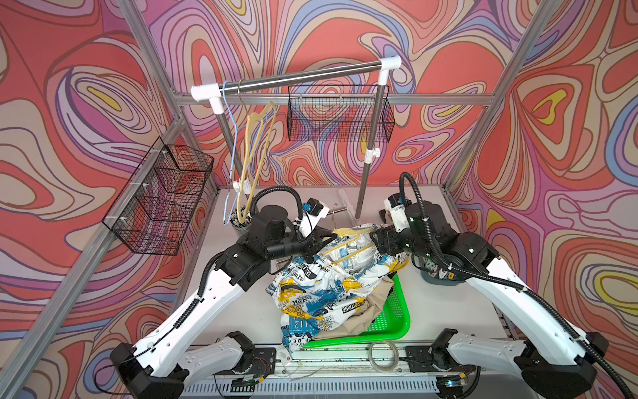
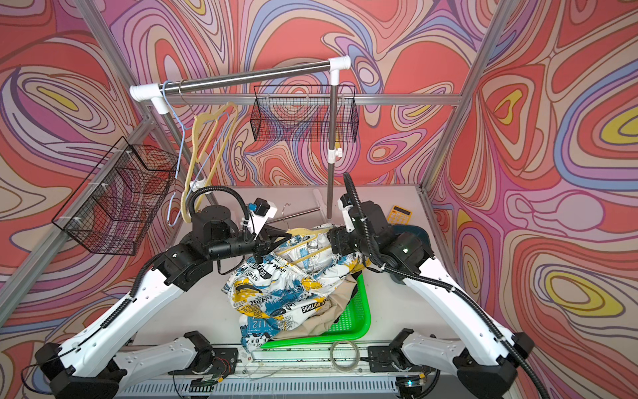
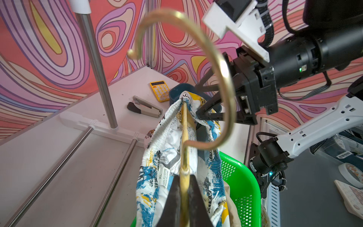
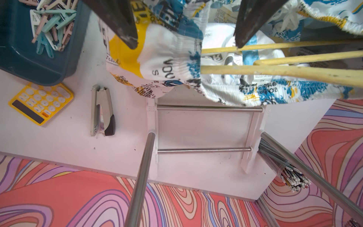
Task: Remove the clothespins securing shorts to the hanger
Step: Pick up the hanger from the basket, then remove the shorts from the hanger.
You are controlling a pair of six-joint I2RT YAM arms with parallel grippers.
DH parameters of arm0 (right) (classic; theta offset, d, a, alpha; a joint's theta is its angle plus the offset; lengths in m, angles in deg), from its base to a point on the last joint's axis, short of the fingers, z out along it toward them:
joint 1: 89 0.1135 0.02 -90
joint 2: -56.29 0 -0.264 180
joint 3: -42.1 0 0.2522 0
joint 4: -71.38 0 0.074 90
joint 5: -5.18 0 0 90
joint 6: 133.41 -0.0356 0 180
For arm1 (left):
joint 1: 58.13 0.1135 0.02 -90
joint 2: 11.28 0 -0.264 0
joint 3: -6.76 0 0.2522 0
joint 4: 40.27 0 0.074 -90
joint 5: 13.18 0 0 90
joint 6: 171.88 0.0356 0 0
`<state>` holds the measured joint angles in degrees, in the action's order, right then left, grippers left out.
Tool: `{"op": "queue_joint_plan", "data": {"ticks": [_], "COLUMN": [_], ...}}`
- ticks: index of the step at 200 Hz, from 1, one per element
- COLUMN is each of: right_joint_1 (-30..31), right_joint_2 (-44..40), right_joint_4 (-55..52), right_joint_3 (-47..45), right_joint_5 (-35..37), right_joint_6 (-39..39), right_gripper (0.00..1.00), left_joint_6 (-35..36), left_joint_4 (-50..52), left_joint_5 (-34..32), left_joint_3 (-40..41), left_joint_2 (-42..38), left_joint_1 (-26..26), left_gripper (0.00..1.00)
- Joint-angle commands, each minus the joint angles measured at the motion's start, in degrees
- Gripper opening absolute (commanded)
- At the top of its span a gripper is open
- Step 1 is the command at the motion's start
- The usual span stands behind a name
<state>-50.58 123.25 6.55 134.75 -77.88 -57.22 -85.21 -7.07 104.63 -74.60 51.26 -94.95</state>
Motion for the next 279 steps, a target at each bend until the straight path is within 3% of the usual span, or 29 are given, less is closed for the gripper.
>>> {"op": "queue_joint_plan", "data": {"ticks": [1, 48, 108, 125, 155, 199, 259, 279], "right_joint_1": [0.77, 0.7, 0.76, 0.74, 0.74, 0.72, -1.05, -5.4], "right_joint_2": [0.25, 1.77, 6.49, 6.7, 5.14, 3.64, 4.5, 3.95], "right_joint_4": [-0.88, -0.11, 1.67, 1.76, 1.07, 0.36, -1.02, -1.02], "right_joint_3": [-0.04, -1.03, 0.57, 0.69, 1.13, 2.34, 5.48, 5.44], "right_joint_5": [1.09, 3.43, 4.79, 6.39, 9.92, 14.71, 20.42, 17.66], "right_joint_6": [-0.61, -1.14, -0.72, -0.78, -1.14, -2.1, -2.79, -3.81], "right_gripper": [0.8, 0.69, 0.66, 0.57, 0.3, 0.13, 0.07, 0.07], "left_joint_6": [-0.96, -1.59, -2.21, -2.09, -1.85, -1.48, -0.32, 0.38], "left_joint_4": [-2.75, -3.25, -3.47, -3.15, -2.61, -1.91, -0.41, -0.08], "left_joint_5": [-2.32, -0.15, 0.05, -0.11, -0.3, 0.9, 2.76, 3.79], "left_joint_3": [-0.85, -1.33, -0.62, -0.62, -0.55, -0.4, 1.68, 2.63], "left_joint_2": [-0.66, -0.88, -2.58, -2.85, -3.48, -4.48, -7.7, -9.33], "left_joint_1": [-0.19, -0.18, -0.18, -0.19, -0.18, -0.23, -0.19, -0.18], "left_gripper": [0.0, 0.0, 0.0, 0.0, 0.0, 0.0, 0.0, 0.0]}}
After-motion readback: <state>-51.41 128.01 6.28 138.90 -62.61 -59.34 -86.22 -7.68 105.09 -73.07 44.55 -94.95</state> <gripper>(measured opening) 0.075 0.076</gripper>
